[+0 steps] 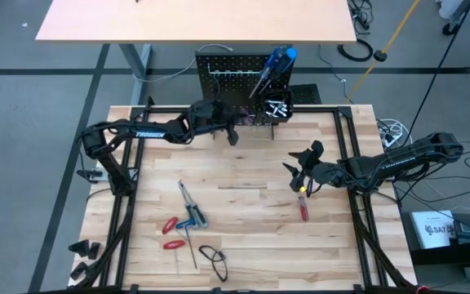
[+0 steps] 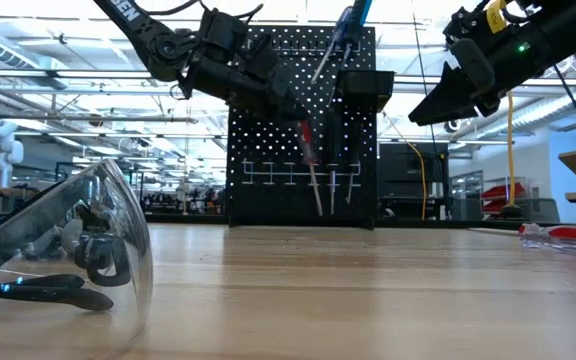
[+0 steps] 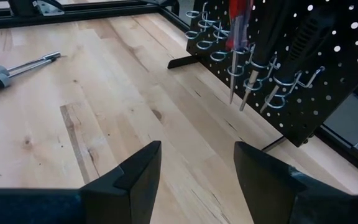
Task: Hang tools onto peg board
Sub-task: Hang the red screwdriver on the pegboard
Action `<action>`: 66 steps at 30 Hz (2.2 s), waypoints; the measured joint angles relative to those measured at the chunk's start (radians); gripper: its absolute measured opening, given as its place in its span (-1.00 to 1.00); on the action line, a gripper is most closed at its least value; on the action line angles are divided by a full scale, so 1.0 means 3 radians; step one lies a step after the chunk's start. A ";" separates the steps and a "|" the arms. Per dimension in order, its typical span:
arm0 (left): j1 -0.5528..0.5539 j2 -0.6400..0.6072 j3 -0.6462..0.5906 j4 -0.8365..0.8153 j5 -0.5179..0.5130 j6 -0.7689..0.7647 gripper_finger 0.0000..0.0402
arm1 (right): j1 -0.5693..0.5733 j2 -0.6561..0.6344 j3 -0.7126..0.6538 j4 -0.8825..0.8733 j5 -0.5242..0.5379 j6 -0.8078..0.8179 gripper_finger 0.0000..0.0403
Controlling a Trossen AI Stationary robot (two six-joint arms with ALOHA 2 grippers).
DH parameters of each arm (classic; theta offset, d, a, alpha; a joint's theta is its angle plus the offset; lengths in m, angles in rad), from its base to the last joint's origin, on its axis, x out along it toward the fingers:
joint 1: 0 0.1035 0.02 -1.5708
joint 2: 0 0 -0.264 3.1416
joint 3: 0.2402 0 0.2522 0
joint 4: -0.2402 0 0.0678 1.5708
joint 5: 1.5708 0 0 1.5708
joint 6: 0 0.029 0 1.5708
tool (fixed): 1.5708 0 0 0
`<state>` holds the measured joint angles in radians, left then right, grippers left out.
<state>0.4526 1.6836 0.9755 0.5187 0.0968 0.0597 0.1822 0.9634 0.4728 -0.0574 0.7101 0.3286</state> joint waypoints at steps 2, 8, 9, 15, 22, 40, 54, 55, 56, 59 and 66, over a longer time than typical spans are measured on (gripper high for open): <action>0.0040 0.0000 0.0025 -0.0007 0.0001 -0.0001 -1.00 | 0.0000 0.0000 0.0000 0.0001 0.0001 0.0000 -0.04; 0.0090 0.0003 0.0198 -0.0015 0.0079 0.0012 -1.00 | 0.0000 0.0000 0.0000 0.0004 0.0003 0.0000 -0.04; 0.0089 0.0003 0.0235 -0.0038 0.0082 0.0026 -1.00 | 0.0000 0.0000 0.0000 0.0003 0.0002 0.0000 -0.04; 0.0086 0.0003 0.0330 -0.0167 0.0094 0.0032 -1.00 | 0.0000 0.0000 0.0000 0.0004 0.0001 0.0009 -0.04; 0.0076 -0.0002 0.0330 -0.0306 0.0104 0.0070 -1.00 | 0.0000 0.0000 0.0000 -0.0001 -0.0007 0.0000 -0.04; -0.0086 -0.0565 0.0330 -0.1849 -0.0138 0.0436 -1.00 | 0.0000 0.0000 0.0000 -0.0099 -0.0006 -0.0001 -0.04; -0.0081 -0.0083 0.0329 -0.1131 0.0115 0.0506 -1.00 | 0.0000 -0.0001 0.0000 -0.0090 0.0000 0.0010 -0.04; -0.0062 -0.0083 0.0329 -0.1083 0.0113 0.0519 -1.00 | 0.0000 -0.0001 0.0000 -0.0088 0.0001 0.0007 -0.04; -0.0042 -0.0083 0.0329 -0.1048 0.0112 0.0520 -1.00 | 0.0000 -0.0001 0.0000 -0.0090 0.0001 0.0002 -0.04; 0.0029 -0.0083 0.0329 -0.0936 0.0111 0.0519 -1.00 | 0.0000 -0.0001 0.0000 -0.0090 0.0003 0.0000 -0.04; 0.0108 -0.0080 0.0329 -0.0692 0.0172 0.0435 -1.00 | -0.0001 -0.0001 0.0000 -0.0090 0.0009 -0.0001 -0.04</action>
<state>0.4850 1.6597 1.0740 0.3112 0.1486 0.1902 0.1818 0.9630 0.4728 -0.0845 0.7128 0.3283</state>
